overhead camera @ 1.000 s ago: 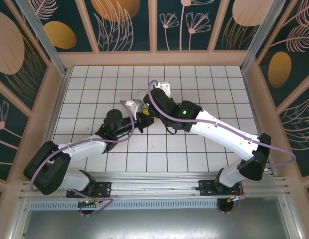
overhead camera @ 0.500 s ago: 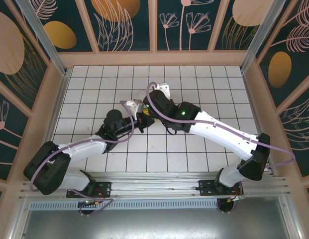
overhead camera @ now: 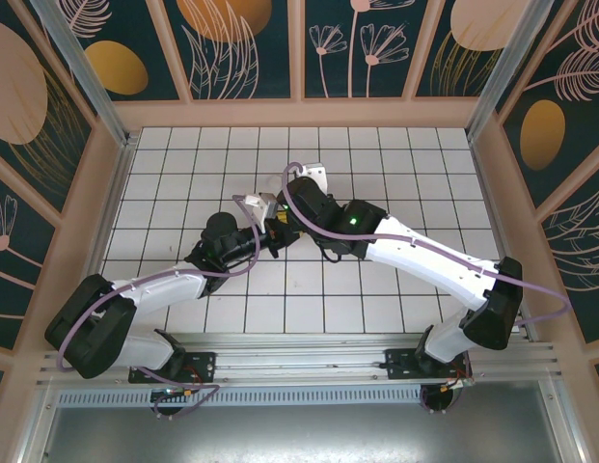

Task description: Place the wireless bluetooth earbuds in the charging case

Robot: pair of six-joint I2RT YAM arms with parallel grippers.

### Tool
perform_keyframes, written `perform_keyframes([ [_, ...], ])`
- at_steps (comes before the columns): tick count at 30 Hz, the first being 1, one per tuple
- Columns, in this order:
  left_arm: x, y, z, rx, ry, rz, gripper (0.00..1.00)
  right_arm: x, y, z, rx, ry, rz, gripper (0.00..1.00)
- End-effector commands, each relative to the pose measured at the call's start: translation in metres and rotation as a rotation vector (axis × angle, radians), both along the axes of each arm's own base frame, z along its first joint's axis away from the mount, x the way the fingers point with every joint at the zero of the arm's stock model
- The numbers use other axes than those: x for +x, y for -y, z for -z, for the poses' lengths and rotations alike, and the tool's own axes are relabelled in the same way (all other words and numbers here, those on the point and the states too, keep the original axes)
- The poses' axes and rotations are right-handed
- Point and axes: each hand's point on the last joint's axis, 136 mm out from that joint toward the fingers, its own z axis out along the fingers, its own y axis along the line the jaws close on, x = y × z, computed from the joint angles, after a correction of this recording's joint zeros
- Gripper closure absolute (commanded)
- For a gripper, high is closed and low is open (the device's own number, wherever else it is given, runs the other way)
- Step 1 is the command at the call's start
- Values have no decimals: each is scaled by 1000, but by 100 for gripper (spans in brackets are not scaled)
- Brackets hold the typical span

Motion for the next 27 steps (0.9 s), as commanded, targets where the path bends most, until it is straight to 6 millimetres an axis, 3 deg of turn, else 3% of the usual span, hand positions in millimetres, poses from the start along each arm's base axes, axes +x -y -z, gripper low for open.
perform_keyframes([
  [1,-5,1,-33,-64,69,17,100,1,4,11,-26,-18,1,87],
  [11,-3,-1,-42,-79,82,-2,100,-10,8,22,2,-62,-3,87],
  [27,1,-2,-51,-107,91,-21,100,-23,6,22,62,-104,-23,84],
])
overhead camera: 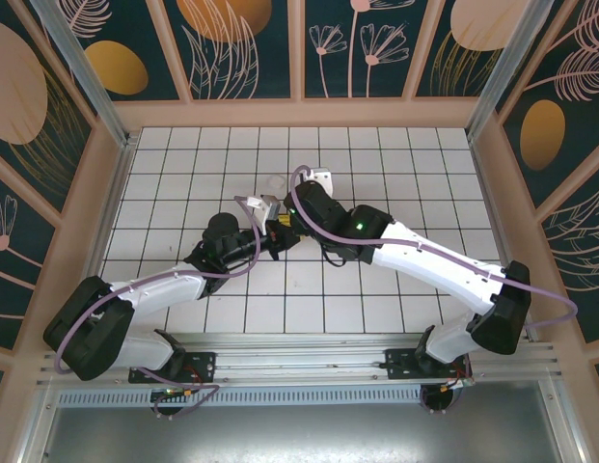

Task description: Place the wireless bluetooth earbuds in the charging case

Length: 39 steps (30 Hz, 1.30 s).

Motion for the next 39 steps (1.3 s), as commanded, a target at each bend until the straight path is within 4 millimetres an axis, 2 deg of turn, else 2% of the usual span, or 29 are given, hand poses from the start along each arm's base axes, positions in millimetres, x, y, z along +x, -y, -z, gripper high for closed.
perform_keyframes([
  [1,4,-2,-56,-121,126,-25,100,-15,4,16,-13,-74,-30,84],
  [9,3,-3,-59,-127,130,-25,100,-17,2,18,-1,-94,-36,84],
  [17,2,-4,-60,-128,138,-25,100,-19,-3,11,24,-95,-55,80],
  [31,0,-4,-60,-149,140,-19,100,-13,-16,-29,61,-52,-108,72],
  [39,-1,-5,-61,-151,144,-19,100,-9,-6,-38,55,-45,-70,71],
])
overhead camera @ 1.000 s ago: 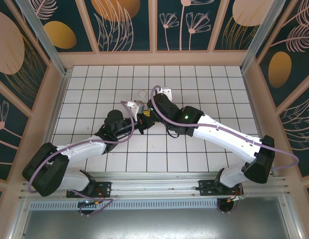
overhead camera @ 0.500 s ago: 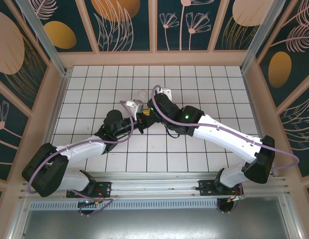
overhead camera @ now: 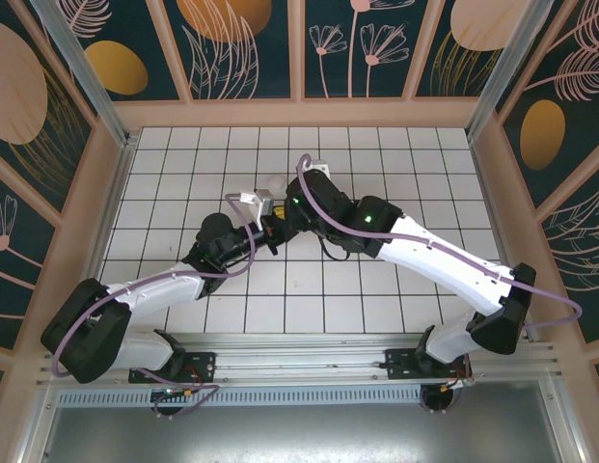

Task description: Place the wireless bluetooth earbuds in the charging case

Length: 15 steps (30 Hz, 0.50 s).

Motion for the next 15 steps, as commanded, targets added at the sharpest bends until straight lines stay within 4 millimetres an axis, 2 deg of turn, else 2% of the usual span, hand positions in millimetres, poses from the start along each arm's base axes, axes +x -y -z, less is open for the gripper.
perform_keyframes([
  [1,-3,-2,-30,-66,67,5,100,2,6,-7,-18,0,13,71],
  [10,-4,-2,-28,-61,71,5,100,-4,3,-43,68,39,-39,71],
  [13,-6,-2,-27,-52,90,12,100,-3,8,-48,79,48,-41,71],
  [15,-12,-2,-28,-39,134,31,100,1,19,-50,87,45,-31,71],
])
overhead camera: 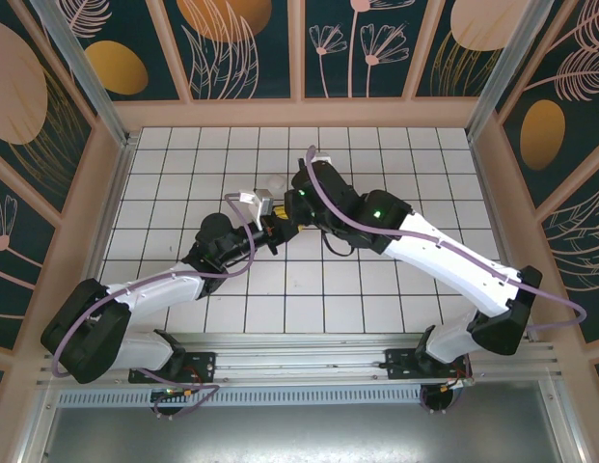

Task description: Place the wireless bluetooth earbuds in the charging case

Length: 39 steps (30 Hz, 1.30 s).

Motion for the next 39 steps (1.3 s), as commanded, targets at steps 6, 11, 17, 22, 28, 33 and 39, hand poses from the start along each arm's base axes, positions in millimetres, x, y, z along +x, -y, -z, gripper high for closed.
perform_keyframes([
  [6,-39,5,-28,2,260,172,100,20,50,-26,172,-16,-33,73],
  [11,-55,9,-39,-11,307,262,100,25,50,-11,277,-108,-125,75],
  [17,-61,12,-45,-13,323,313,100,10,24,7,386,-241,-289,69],
  [22,-57,14,-45,-3,309,310,100,-4,14,7,450,-282,-370,57],
  [28,-51,15,-40,-1,273,285,100,-20,13,-16,521,-245,-449,57],
  [33,-45,15,-32,-4,222,278,100,-38,19,-44,575,-178,-520,58],
  [39,-38,5,-34,-45,183,252,100,-51,37,-65,580,-96,-522,57],
])
